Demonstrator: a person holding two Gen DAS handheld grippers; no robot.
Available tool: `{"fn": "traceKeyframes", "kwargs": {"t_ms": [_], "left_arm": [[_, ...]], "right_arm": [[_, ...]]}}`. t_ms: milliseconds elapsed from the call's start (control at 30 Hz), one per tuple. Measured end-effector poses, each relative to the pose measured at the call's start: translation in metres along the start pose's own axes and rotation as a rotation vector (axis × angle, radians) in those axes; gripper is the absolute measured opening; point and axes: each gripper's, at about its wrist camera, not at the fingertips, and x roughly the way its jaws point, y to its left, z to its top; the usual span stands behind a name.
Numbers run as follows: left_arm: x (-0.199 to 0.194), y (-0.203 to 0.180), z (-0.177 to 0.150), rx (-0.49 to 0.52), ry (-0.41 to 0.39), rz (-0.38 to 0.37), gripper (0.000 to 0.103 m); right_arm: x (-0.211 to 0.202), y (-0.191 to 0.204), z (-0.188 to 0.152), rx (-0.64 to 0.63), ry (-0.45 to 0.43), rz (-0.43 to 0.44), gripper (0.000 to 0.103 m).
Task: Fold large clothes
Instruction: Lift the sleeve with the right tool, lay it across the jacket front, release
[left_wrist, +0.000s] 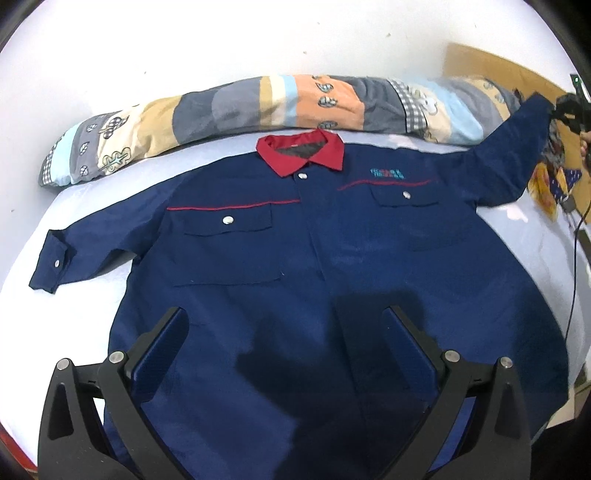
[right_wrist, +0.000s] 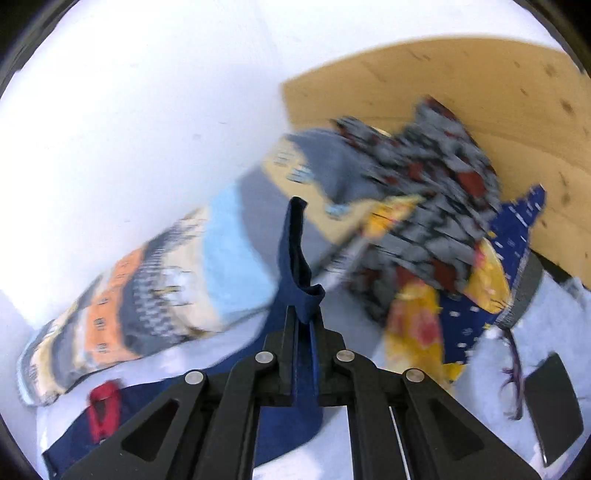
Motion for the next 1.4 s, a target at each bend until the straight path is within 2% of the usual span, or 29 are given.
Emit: {"fn": "traceKeyframes", "kwargs": {"t_ms": [67,233,333,433,533,633,800,933,1067,1167,1200,1233,1267,1300,1367,1400], "left_arm": [[-0.004,0.007,0.0,-0.024,-0.004,-0.011,0.103],[-0.01,0.025,0.0,-0.059,-0.015,-0.016,0.103],[-0.016,0.039,0.0,-0.083,-0.026,-0.017,0.103],[-0.023,0.055,-0.002,-0.117,-0.04,-0.027,0.103],[-0.03,0.075,-0.003,-0.157,-0.052,-0.026,0.103],[-0.033,0.09,-0.006,-0.191,-0.054,-0.026,0.103],[-0.036,0.106,-0.011,-0.225,-0.053,-0.027,0.103],[-0.033,0.114,-0.013,-0.241,-0.041,-0.026,0.103],[-0.034,0.117,-0.014,-0.242,-0.038,-0.032,0.103],[-0.035,0.121,-0.014,-0.234,-0.049,-0.019,0.103],[-0.035,0.124,-0.014,-0.237,-0.048,-0.02,0.103],[-0.034,0.126,-0.014,-0.243,-0.045,-0.02,0.103],[-0.035,0.129,-0.015,-0.248,-0.044,-0.017,0.103],[-0.035,0.133,-0.016,-0.255,-0.045,-0.01,0.103],[-0.035,0.142,-0.017,-0.274,-0.047,0.001,0.103],[-0.035,0.148,-0.018,-0.289,-0.046,0.007,0.103]], "right_arm": [[-0.019,0.035,0.005,-0.028,-0.006,0.046,0.005],[-0.079,0.153,0.006,-0.142,-0.024,0.182,0.005],[-0.111,0.225,-0.005,-0.221,-0.018,0.267,0.005],[-0.134,0.297,-0.031,-0.313,0.001,0.353,0.005],[-0.14,0.363,-0.074,-0.398,0.059,0.425,0.005],[-0.13,0.42,-0.132,-0.475,0.139,0.485,0.005],[-0.071,0.49,-0.262,-0.539,0.317,0.522,0.005],[-0.007,0.508,-0.371,-0.589,0.431,0.436,0.005],[0.042,0.494,-0.431,-0.543,0.529,0.363,0.005],[0.049,0.491,-0.438,-0.52,0.585,0.375,0.022],[0.052,0.49,-0.438,-0.502,0.643,0.415,0.037],[0.056,0.489,-0.436,-0.481,0.727,0.483,0.042],[0.051,0.488,-0.429,-0.482,0.751,0.519,0.037],[0.043,0.483,-0.417,-0.486,0.722,0.551,0.042],[0.027,0.462,-0.387,-0.453,0.657,0.612,0.043],[0.024,0.452,-0.376,-0.429,0.633,0.622,0.05]]}}
